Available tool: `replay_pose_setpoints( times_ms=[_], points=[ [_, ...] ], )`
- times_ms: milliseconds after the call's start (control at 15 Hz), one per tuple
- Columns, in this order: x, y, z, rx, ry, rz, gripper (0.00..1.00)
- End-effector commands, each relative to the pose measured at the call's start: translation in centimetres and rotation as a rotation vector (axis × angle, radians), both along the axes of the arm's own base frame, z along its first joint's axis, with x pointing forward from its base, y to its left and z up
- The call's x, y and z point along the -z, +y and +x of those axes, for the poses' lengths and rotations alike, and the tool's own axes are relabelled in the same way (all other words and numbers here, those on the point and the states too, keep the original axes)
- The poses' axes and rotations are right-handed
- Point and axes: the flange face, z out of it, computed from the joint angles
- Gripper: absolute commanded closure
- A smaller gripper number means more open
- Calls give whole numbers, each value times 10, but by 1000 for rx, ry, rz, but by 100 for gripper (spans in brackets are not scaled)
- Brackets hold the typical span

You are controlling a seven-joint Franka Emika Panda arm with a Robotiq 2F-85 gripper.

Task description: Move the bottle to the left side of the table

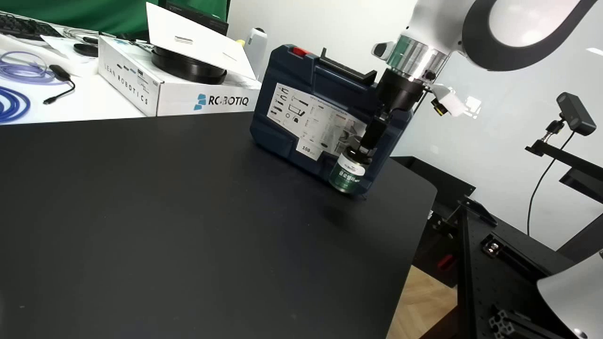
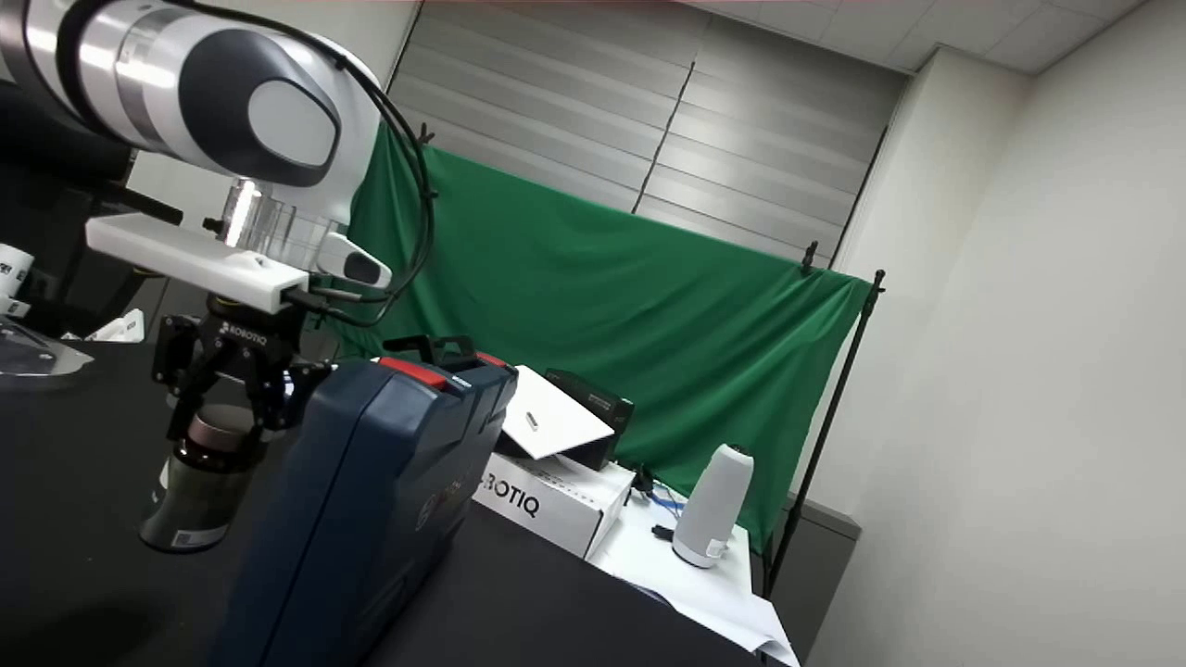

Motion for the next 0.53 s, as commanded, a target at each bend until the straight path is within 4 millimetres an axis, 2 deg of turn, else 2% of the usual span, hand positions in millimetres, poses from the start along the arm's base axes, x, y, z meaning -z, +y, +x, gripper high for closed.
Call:
replay_pose_setpoints(
  times_ms=[0, 200, 267, 467],
  points=[
    [9, 3, 3, 2, -18, -6, 57],
    [16, 3, 2, 17, -2, 20, 57],
    [10, 3, 0, -3, -7, 6, 32],
    [14, 5, -1, 4, 1, 13, 32]
  ],
)
